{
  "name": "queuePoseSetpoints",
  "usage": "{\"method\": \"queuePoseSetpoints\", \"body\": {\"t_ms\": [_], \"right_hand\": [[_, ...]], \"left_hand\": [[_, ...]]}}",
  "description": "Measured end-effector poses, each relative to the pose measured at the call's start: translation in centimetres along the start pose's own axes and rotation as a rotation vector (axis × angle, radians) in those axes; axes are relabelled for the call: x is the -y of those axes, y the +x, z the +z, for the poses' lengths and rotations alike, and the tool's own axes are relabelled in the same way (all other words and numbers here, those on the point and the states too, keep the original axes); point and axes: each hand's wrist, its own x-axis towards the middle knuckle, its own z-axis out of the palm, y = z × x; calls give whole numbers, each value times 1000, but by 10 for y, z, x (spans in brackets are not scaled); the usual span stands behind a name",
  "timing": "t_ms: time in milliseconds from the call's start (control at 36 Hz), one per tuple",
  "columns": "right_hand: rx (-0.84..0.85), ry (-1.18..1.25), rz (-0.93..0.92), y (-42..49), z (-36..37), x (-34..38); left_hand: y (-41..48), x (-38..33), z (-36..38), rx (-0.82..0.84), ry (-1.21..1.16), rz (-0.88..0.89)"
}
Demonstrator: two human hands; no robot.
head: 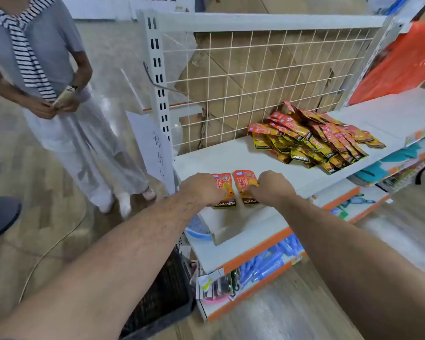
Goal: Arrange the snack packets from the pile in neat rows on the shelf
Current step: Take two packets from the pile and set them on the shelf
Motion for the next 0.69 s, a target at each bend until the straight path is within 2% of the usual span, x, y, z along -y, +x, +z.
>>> {"method": "queuePoseSetpoints", "body": {"t_ms": [139,250,444,611,694], "right_hand": [[51,-12,74,11,3,2],[77,-81,63,22,8,-1],[128,-9,73,35,10,1],[138,59,80,40,6,-4],[115,269,172,39,-2,-10]], "left_hand": [[12,-8,3,33,-23,-49],[20,-17,3,57,-25,-64],[37,-20,3,93,-142,-156],[47,-21,1,49,-394,-231],[53,-21,-2,23,-582,-270]]}}
